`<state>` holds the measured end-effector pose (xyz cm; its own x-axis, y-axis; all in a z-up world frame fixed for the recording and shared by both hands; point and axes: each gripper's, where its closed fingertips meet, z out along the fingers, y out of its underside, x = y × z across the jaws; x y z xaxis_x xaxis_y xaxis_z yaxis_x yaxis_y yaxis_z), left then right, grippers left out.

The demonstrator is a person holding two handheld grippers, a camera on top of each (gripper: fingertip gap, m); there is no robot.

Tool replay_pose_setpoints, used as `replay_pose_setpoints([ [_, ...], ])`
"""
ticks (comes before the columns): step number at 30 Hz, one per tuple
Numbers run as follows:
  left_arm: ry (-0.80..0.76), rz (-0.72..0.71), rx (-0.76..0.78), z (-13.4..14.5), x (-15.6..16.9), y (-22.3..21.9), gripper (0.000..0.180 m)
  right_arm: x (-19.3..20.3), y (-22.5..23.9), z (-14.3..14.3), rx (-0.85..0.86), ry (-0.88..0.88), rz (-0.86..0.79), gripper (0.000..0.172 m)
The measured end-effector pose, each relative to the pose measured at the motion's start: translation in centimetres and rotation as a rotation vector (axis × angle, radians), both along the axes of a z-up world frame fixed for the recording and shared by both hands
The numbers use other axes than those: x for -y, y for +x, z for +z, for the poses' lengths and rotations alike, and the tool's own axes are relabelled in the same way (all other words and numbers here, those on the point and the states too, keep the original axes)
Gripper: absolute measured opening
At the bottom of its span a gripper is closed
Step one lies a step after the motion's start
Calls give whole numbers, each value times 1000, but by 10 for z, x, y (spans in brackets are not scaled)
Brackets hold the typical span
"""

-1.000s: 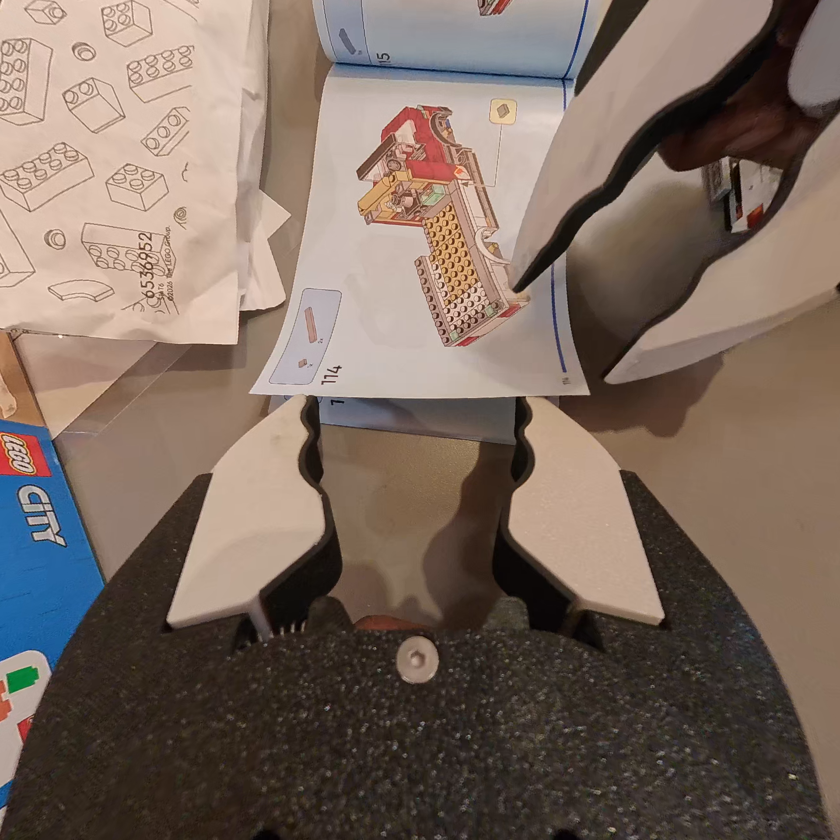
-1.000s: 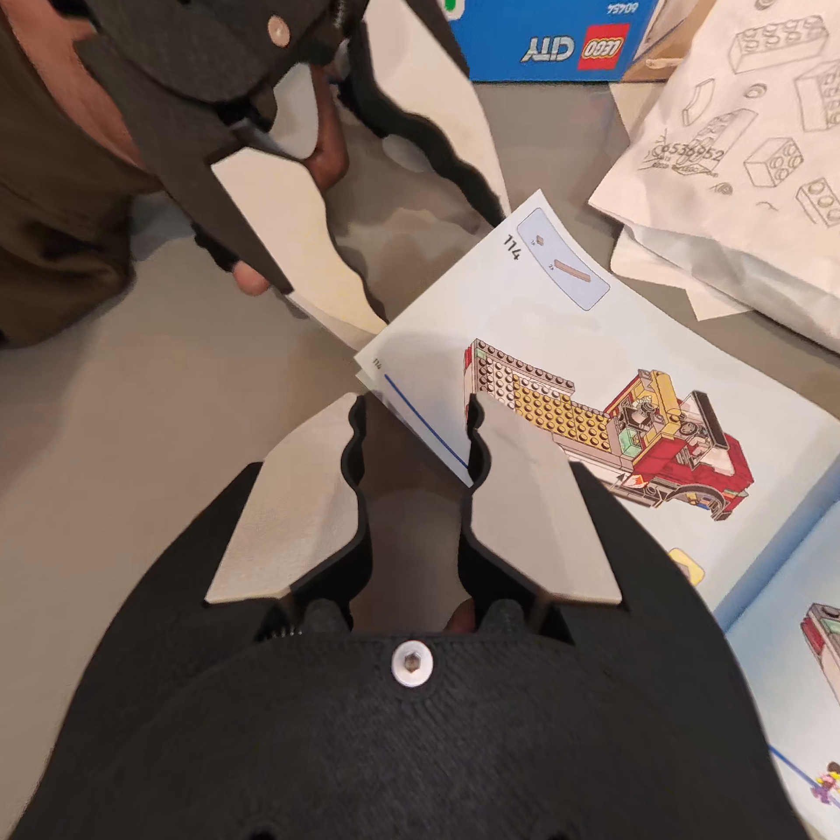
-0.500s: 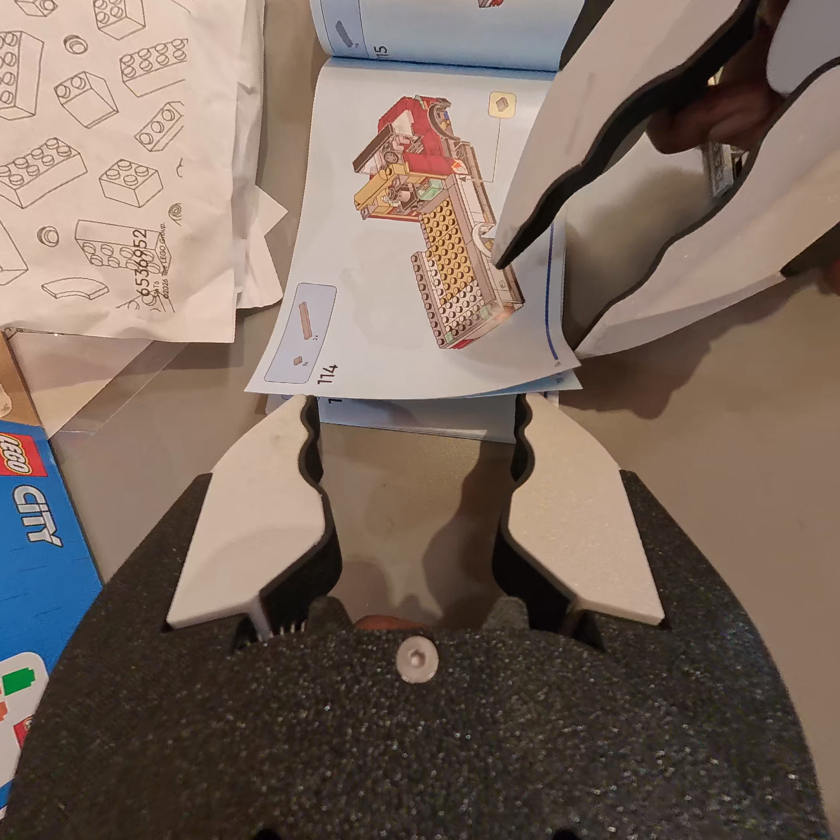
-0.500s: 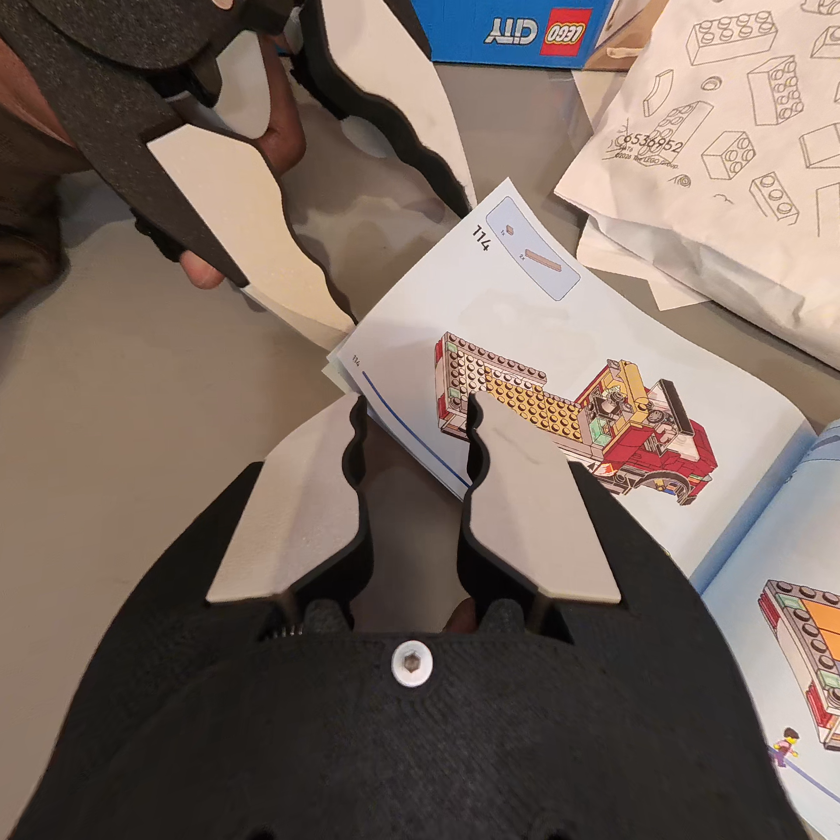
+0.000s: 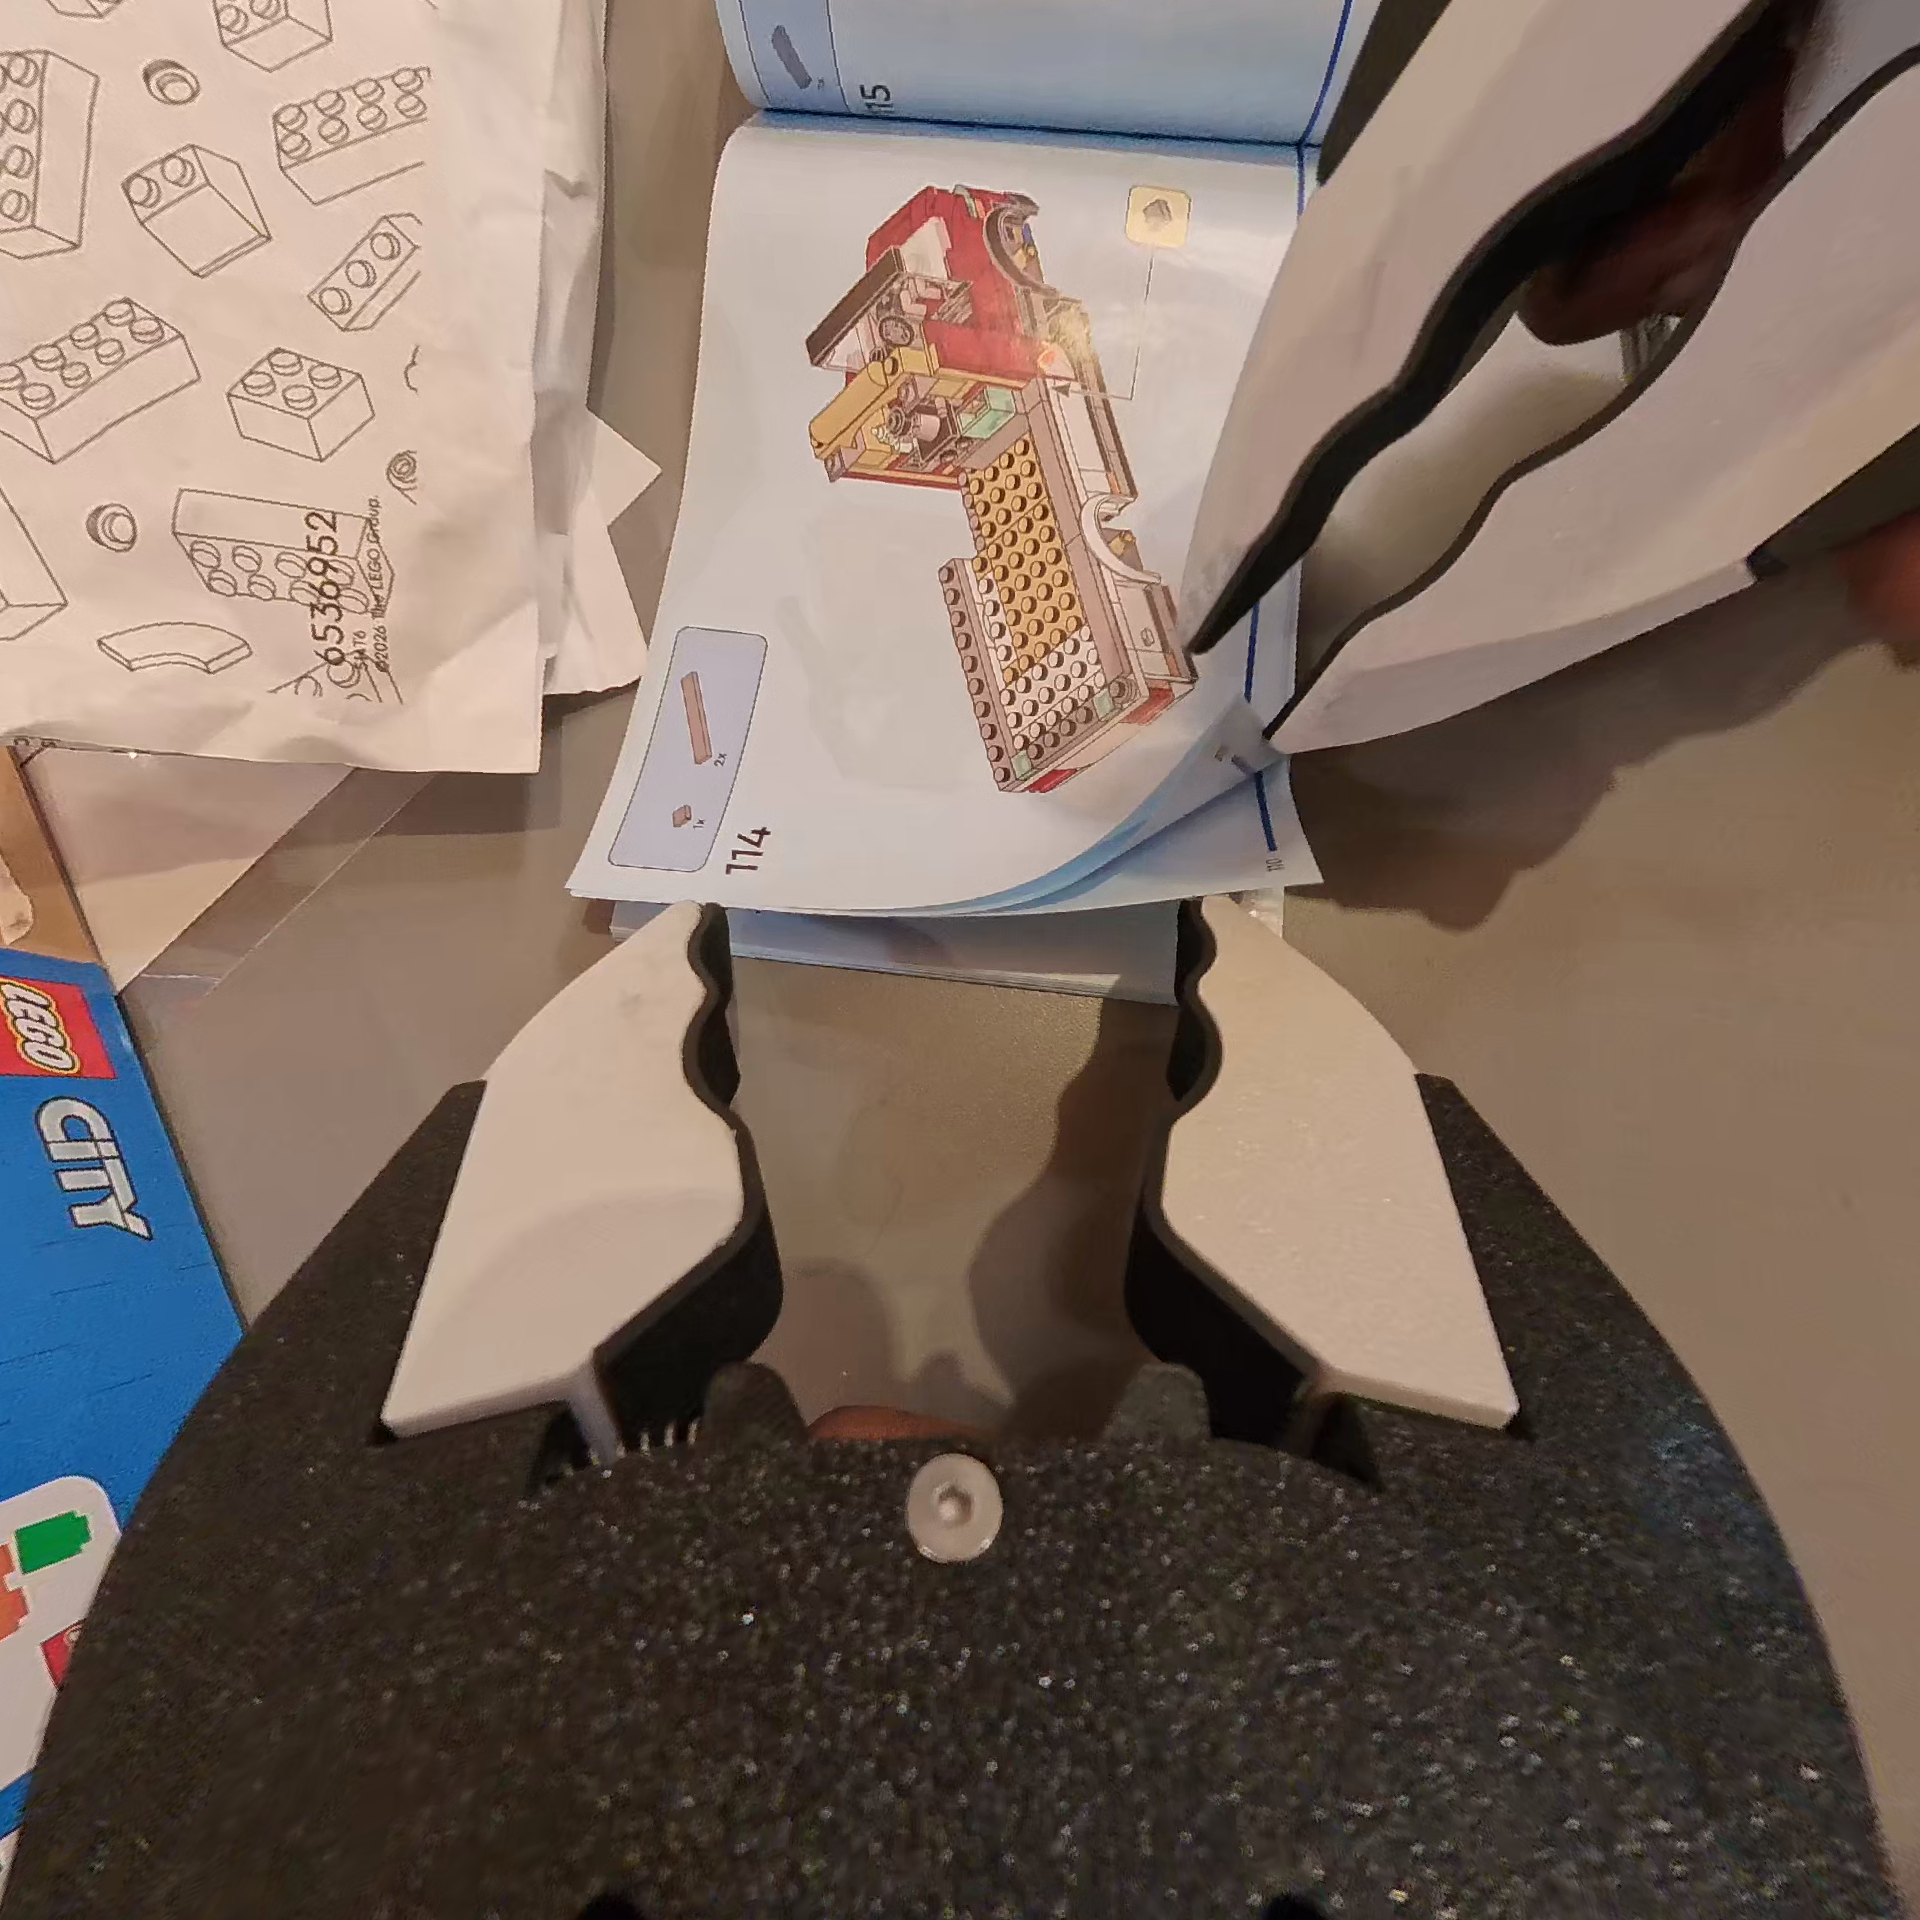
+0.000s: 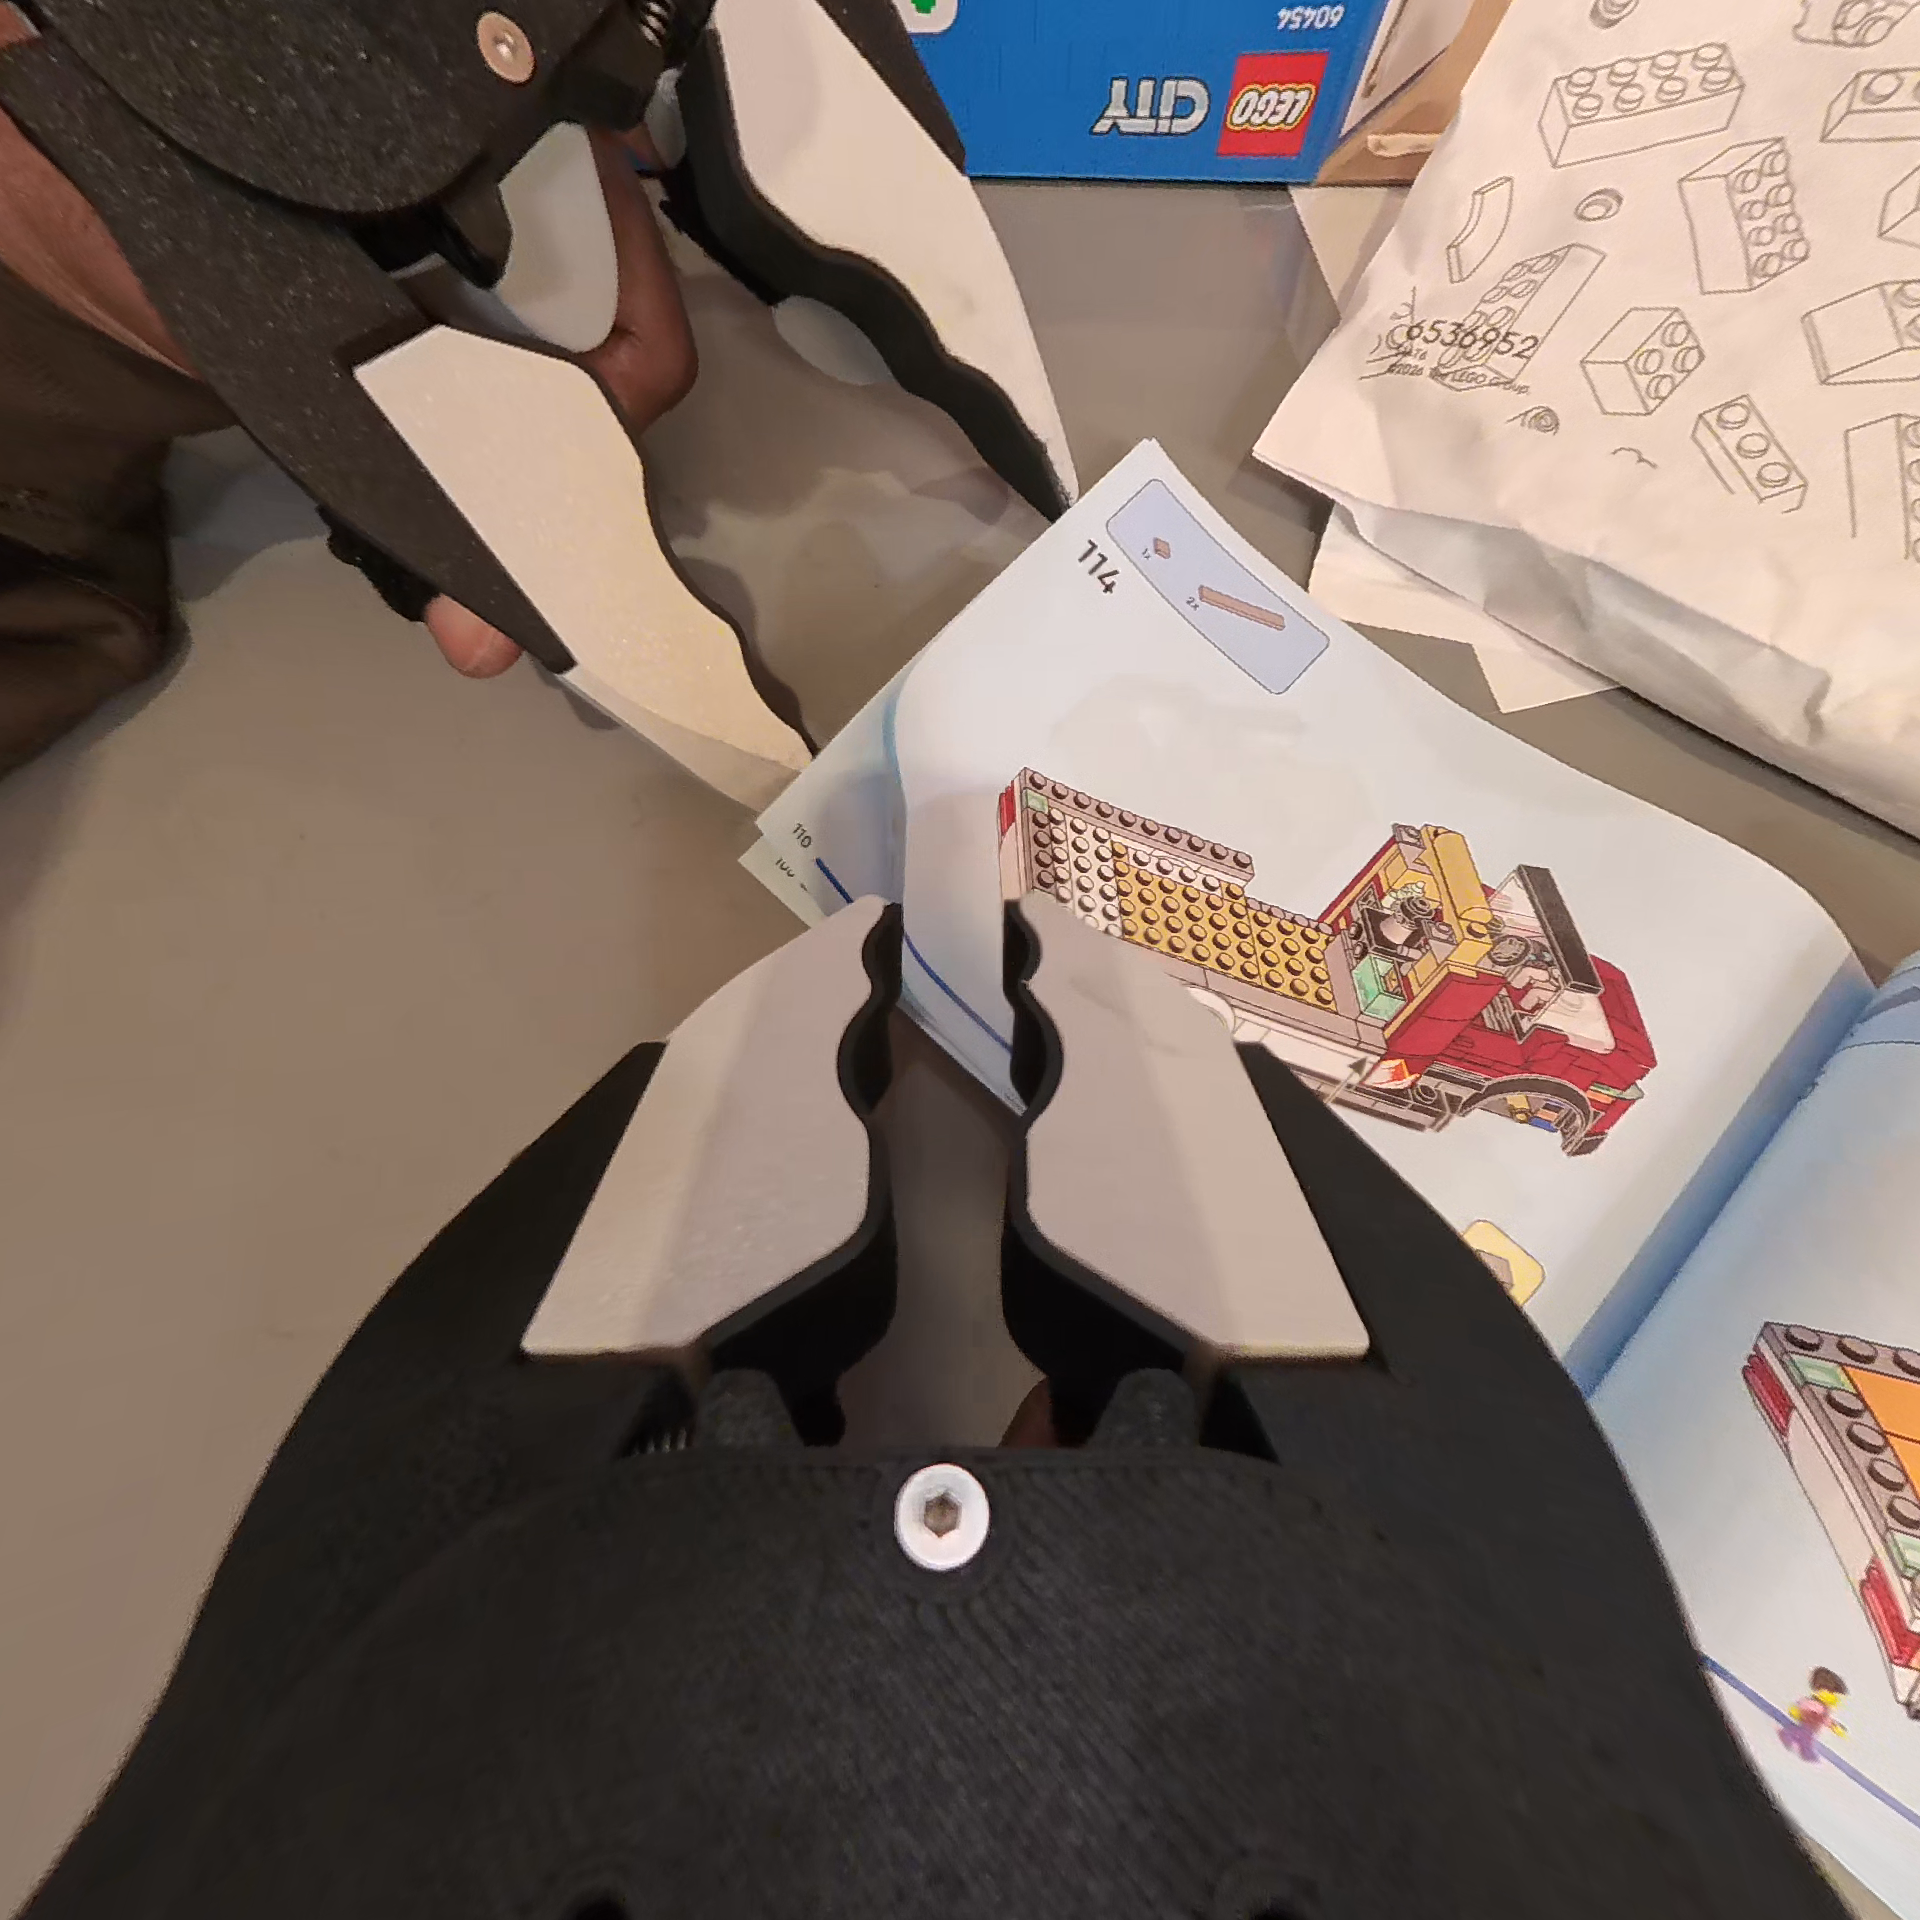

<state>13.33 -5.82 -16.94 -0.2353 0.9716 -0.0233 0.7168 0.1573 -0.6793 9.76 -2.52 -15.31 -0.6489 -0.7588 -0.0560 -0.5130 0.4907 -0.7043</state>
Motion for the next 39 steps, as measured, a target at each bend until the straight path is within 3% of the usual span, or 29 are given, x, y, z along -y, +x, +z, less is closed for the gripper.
replay_pose_setpoints([
  [9, 0, 7, 21, -2, 1, 5, 82, 0, 0, -1, -16, -5, -1, 8],
  [19, -12, 116, -54, 15, 22, 18, 80, 1, -1, -3, -29, -2, -5, 8],
  [39, -37, 169, -49, 11, 31, 13, 80, -3, 2, -6, -46, 8, 21, 14],
])
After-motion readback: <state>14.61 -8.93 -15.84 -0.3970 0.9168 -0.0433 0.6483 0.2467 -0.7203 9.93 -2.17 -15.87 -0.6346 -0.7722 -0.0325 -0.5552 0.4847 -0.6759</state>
